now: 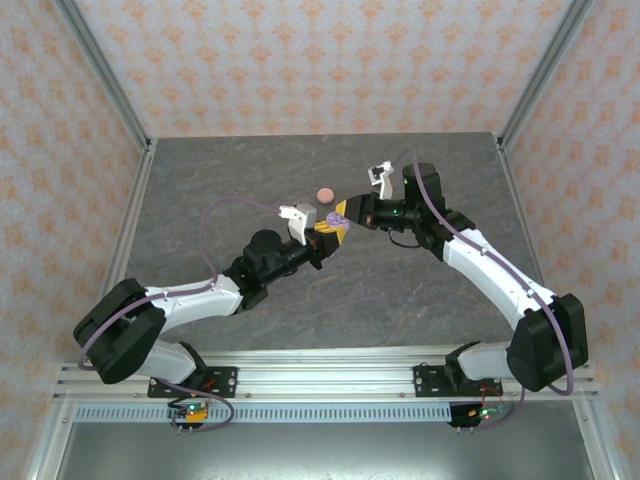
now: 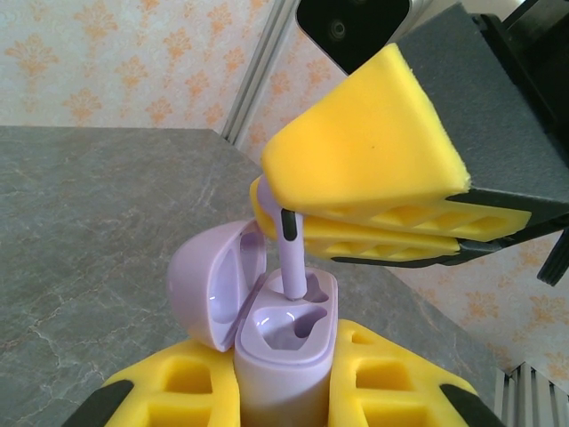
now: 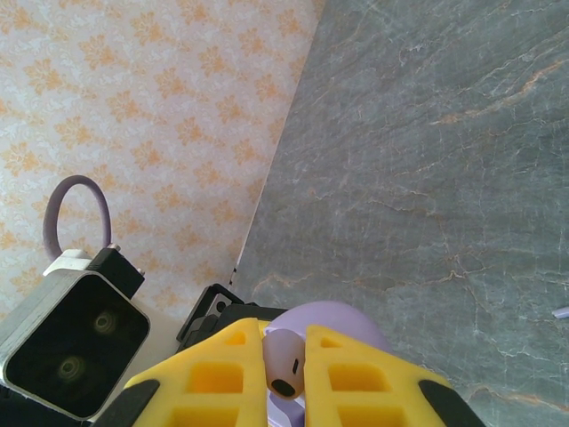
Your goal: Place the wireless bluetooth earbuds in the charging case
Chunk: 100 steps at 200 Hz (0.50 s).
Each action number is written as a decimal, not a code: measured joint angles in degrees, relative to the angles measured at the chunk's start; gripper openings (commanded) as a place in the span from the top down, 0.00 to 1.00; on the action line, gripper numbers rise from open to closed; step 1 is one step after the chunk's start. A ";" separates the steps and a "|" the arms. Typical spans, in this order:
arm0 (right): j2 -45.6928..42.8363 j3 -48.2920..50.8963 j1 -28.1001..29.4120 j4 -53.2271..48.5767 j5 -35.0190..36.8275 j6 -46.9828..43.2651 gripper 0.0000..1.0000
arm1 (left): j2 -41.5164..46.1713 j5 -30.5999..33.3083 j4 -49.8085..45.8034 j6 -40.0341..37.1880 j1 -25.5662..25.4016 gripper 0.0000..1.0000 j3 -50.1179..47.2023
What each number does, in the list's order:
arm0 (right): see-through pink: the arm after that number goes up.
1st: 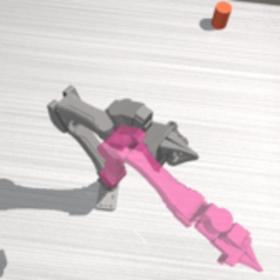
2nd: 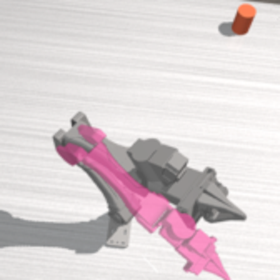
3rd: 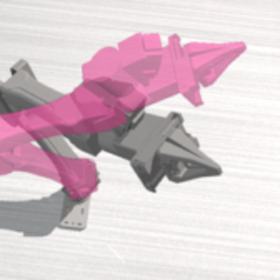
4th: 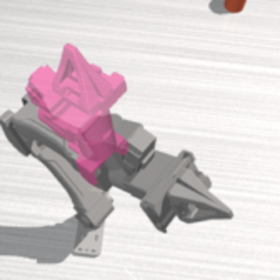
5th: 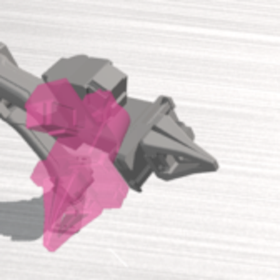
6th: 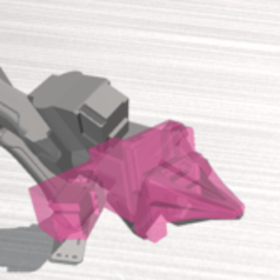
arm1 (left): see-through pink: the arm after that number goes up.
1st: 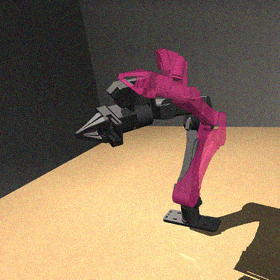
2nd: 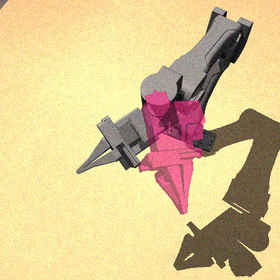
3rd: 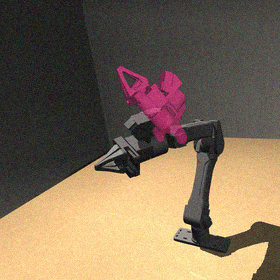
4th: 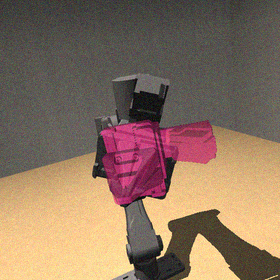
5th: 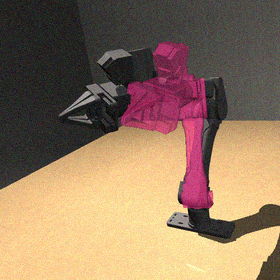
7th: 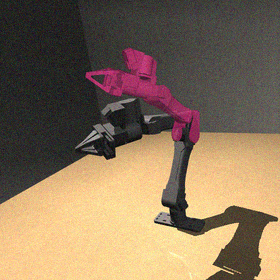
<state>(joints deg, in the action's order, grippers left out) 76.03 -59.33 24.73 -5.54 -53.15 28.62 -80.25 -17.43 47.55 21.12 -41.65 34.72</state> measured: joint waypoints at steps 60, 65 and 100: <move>0.00 0.09 0.00 0.00 -0.02 -0.17 0.87 | 0.26 0.42 -0.59 0.00 0.00 0.94 0.00; 0.00 0.09 0.00 0.00 -0.02 -0.17 0.87 | 0.26 0.52 -0.61 0.00 0.00 0.94 0.00; 0.00 0.11 0.11 -0.46 -0.17 -0.17 0.87 | 0.28 1.46 -0.63 0.00 0.00 0.94 0.00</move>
<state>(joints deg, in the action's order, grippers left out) 76.03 -59.22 24.84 -6.00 -53.32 28.45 -79.96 -15.97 46.92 21.12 -41.65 34.72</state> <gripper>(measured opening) 0.134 0.196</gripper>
